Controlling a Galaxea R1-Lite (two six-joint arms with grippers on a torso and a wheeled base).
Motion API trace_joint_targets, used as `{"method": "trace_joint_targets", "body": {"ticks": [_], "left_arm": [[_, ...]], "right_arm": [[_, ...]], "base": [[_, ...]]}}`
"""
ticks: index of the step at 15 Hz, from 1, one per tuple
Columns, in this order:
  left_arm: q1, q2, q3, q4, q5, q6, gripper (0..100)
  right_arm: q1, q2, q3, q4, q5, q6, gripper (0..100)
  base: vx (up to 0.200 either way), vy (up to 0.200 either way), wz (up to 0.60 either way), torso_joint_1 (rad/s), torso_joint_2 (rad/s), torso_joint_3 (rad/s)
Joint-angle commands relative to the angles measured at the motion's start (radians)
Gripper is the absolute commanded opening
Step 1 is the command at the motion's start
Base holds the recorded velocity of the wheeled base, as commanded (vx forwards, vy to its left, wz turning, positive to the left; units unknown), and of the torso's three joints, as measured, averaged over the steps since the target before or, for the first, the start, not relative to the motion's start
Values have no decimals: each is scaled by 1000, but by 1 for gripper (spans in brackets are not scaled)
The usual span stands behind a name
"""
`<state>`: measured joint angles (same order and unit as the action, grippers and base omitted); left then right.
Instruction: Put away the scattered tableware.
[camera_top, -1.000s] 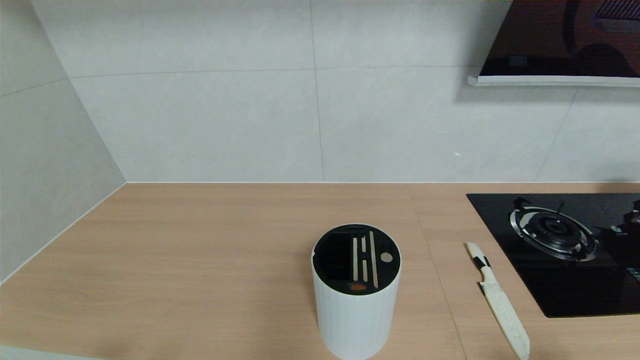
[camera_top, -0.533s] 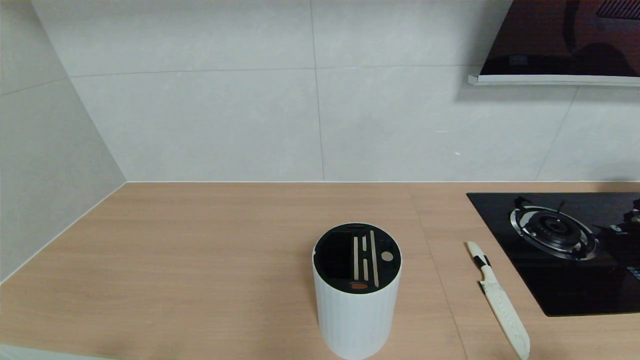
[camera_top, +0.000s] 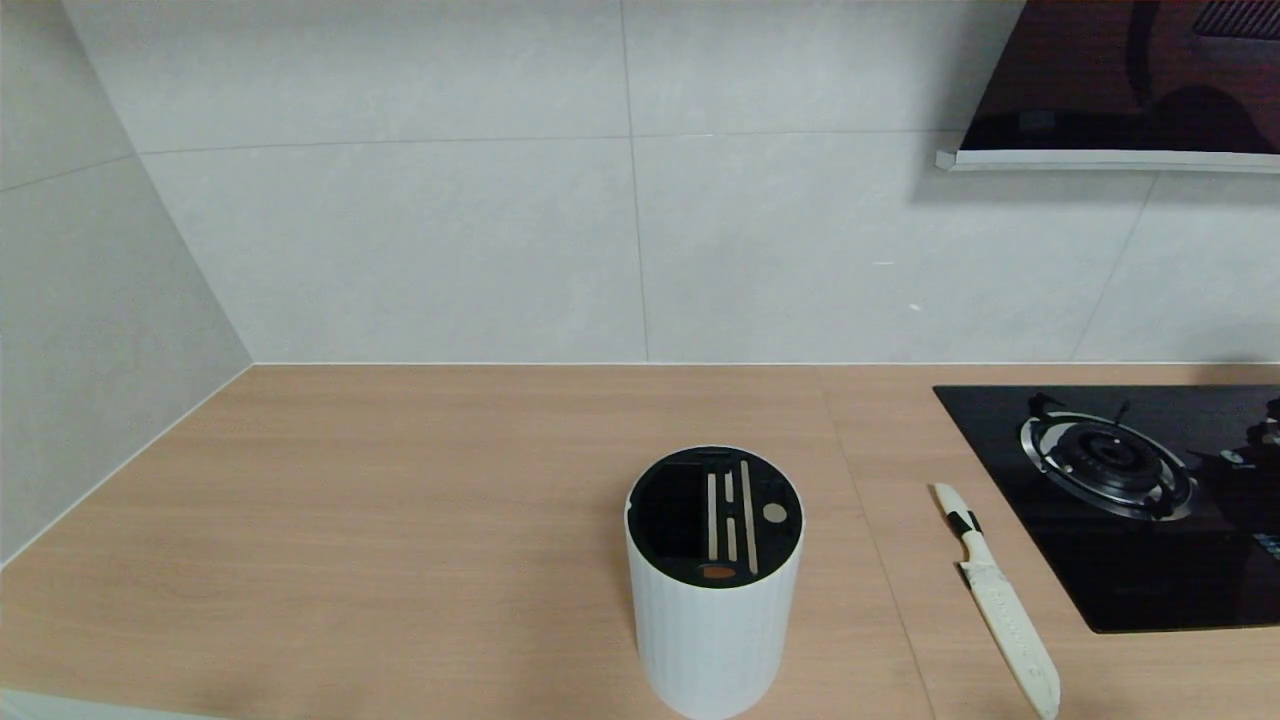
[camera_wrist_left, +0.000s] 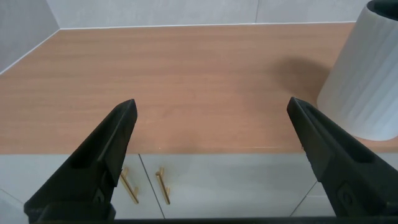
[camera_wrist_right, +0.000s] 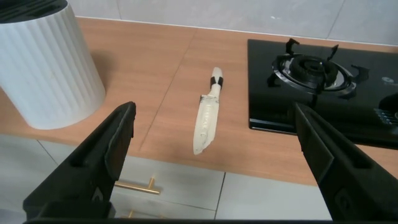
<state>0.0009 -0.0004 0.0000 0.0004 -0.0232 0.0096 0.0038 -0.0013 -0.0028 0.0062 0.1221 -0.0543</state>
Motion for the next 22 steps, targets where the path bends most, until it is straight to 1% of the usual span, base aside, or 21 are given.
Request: {"method": "trace_joint_targets", "body": {"ticks": [1,2,3,4,5,7,12,13,14,17,19,21,22], "left_arm": [[1,0,0,1,0,0,100],[1,0,0,0,0,1,100],[1,0,0,0,0,1,100],[1,0,0,1,0,1,100],[1,0,0,0,0,1,100],[1,0,0,1,0,0,100],[1,0,0,1,0,0,100],[1,0,0,1,0,1,100],[1,0,0,0,0,0,100],[1,0,0,1,0,0,100],[1,0,0,0,0,0,100],[1,0,0,1,0,1,100],[1,0,0,0,0,1,100]], "right_arm": [[1,1,-57,-17,7,4,100],[5,29,-166,28,30,21,100],[5,84,-206,78,47,21,100],[7,139,-221,107,62,19,100],[8,170,-223,110,63,19,100],[18,314,-255,110,74,19,100],[151,638,-336,103,65,22,100],[165,693,-349,98,60,22,100],[174,756,-358,66,53,24,100],[176,951,-358,-91,50,24,100],[179,1061,-361,-153,44,24,100],[179,1149,-384,-216,36,24,100],[179,1232,-410,-258,31,22,100]], "base": [[0,0,0,0,0,0],[0,0,0,0,0,0],[0,0,0,0,0,0],[0,0,0,0,0,0],[0,0,0,0,0,0],[0,0,0,0,0,0],[0,0,0,0,0,0],[0,0,0,0,0,0],[0,0,0,0,0,0],[0,0,0,0,0,0],[0,0,0,0,0,0],[0,0,0,0,0,0],[0,0,0,0,0,0]]}}
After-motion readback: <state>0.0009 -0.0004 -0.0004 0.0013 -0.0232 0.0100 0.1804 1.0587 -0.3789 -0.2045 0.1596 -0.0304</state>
